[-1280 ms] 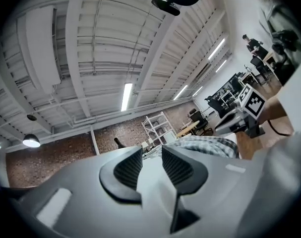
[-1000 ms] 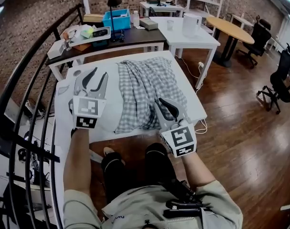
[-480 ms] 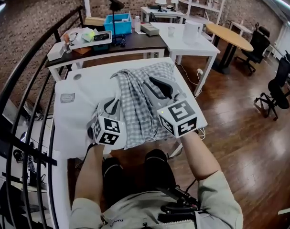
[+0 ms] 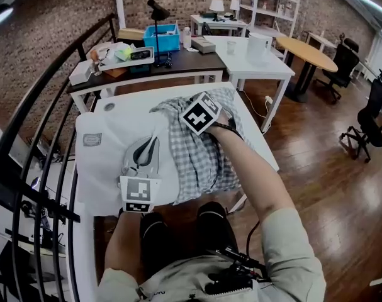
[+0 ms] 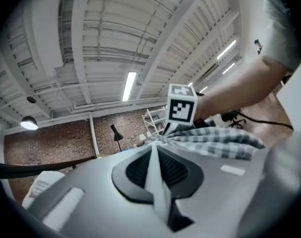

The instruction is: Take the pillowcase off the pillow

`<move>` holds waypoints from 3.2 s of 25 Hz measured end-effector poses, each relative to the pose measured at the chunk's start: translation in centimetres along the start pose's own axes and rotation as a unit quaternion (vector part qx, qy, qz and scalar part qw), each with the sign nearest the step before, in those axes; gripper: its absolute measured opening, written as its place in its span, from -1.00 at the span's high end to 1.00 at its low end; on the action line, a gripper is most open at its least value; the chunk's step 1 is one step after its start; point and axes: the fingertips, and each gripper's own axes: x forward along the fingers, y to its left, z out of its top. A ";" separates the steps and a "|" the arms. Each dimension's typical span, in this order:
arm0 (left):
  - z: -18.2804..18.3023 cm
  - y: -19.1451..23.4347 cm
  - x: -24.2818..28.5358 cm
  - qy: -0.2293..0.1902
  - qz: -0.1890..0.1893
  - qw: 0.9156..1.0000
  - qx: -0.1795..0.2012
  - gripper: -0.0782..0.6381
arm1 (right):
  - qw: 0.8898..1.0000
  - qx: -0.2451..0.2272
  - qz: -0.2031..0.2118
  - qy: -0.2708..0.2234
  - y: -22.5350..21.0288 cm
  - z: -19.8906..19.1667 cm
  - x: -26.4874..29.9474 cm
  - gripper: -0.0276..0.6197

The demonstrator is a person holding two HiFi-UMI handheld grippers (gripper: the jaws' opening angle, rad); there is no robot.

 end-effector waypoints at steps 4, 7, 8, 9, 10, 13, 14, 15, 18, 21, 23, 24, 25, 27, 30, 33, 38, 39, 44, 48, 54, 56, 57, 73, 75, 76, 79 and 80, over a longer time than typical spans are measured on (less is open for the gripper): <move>4.4 2.5 -2.2 -0.070 0.017 0.995 -0.064 0.73 | 0.997 -0.015 -0.082 0.006 -5.4 -0.5 -1.9 0.85; 6.5 3.8 -3.2 -0.109 0.027 0.990 -0.088 0.73 | 0.990 -0.005 -0.140 -0.002 -10.0 -0.6 -3.8 0.86; 6.7 3.8 -3.1 -0.114 0.025 0.989 -0.090 0.73 | 0.987 -0.007 -0.162 0.002 -11.4 -0.9 -4.1 0.86; 6.6 3.7 -3.0 -0.116 0.021 0.989 -0.092 0.74 | 0.983 -0.008 -0.183 0.009 -12.6 -1.5 -4.3 0.86; 6.3 3.5 -2.7 -0.113 0.017 0.989 -0.096 0.74 | 0.979 -0.008 -0.202 0.020 -13.7 -2.3 -4.2 0.86; 3.9 2.8 -1.4 -0.084 0.001 0.991 -0.106 0.74 | 0.970 0.010 -0.234 0.065 -15.8 -6.6 -3.2 0.86; 2.8 2.6 -0.9 -0.068 -0.003 0.992 -0.107 0.74 | 0.968 0.021 -0.236 0.080 -16.0 -8.4 -2.8 0.86; 1.5 2.4 -0.1 -0.048 -0.008 0.993 -0.109 0.74 | 0.967 0.034 -0.233 0.093 -15.9 -10.2 -2.2 0.86; -2.0 1.5 2.6 0.009 -0.020 0.993 -0.117 0.73 | 0.971 0.057 -0.207 0.103 -14.3 -13.3 -0.8 0.86; -2.6 0.5 4.5 0.030 -0.024 0.997 -0.069 0.66 | 0.977 0.081 -0.190 0.054 -13.5 -12.7 -2.1 0.74; -1.9 0.3 4.6 0.031 -0.034 0.998 -0.049 0.57 | 0.974 0.137 -0.180 0.010 -13.0 -12.2 -4.9 0.49; -1.1 0.5 4.3 0.027 -0.032 0.998 -0.041 0.48 | 0.971 0.163 -0.170 -0.023 -12.3 -11.7 -6.7 0.45; 0.0 0.8 3.6 0.020 -0.022 0.999 -0.031 0.44 | 0.968 0.180 -0.161 -0.064 -11.1 -10.8 -8.6 0.45; 2.0 1.2 1.7 0.006 0.007 1.000 -0.012 0.44 | 0.960 0.192 -0.151 -0.138 -7.8 -9.2 -12.9 0.45; 2.7 -1.3 -1.2 0.026 -0.009 1.000 0.008 0.43 | 0.955 0.188 -0.134 -0.188 -1.5 -8.4 -17.2 0.45; 1.9 -5.7 -3.4 0.058 -0.062 0.996 0.040 0.28 | 0.955 0.191 -0.109 -0.201 3.5 -9.0 -19.4 0.45; -1.4 -9.7 -4.7 0.100 -0.103 0.988 0.049 0.08 | 0.957 0.204 -0.066 -0.194 9.9 -10.2 -20.3 0.39; -2.6 -9.9 -4.7 0.115 -0.103 0.987 0.045 0.07 | 0.959 0.204 -0.056 -0.187 11.1 -10.5 -19.9 0.37; -4.6 -9.7 -3.8 0.124 -0.081 0.988 0.048 0.11 | 0.968 0.198 -0.030 -0.150 14.8 -12.1 -17.5 0.35; -3.5 -9.2 -3.9 0.105 -0.064 0.991 0.051 0.47 | 0.974 0.178 -0.065 -0.125 14.7 -13.2 -16.1 0.62; 1.3 -5.1 -3.4 0.039 -0.048 0.998 0.026 0.68 | 0.971 0.140 -0.153 -0.117 9.9 -13.6 -17.4 0.89; 2.3 -3.2 -3.2 0.022 -0.042 0.999 -0.005 0.69 | 0.966 0.121 -0.198 -0.114 7.2 -14.1 -18.5 0.89; 2.7 -2.3 -3.0 0.015 -0.040 0.999 -0.019 0.69 | 0.963 0.108 -0.219 -0.112 5.8 -14.3 -19.0 0.89; -3.7 -6.6 -3.4 0.059 -0.098 0.990 -0.084 0.63 | 0.975 0.109 -0.195 0.020 6.3 -25.2 -14.0 0.90; -2.3 -8.3 -3.7 0.051 -0.133 0.987 -0.078 0.40 | 0.977 0.111 -0.183 0.016 6.6 -25.5 -14.2 0.90; -0.7 -9.0 -4.1 0.036 -0.147 0.986 -0.075 0.27 | 0.977 0.113 -0.178 0.013 6.7 -25.6 -14.3 0.90; 6.3 -9.7 -5.1 -0.039 -0.148 0.985 -0.074 0.16 | 0.978 0.121 -0.169 0.004 7.0 -25.8 -14.4 0.90; 7.8 -9.3 -4.8 -0.047 -0.139 0.987 -0.067 0.16 | 0.978 0.123 -0.168 0.001 7.0 -25.8 -14.4 0.90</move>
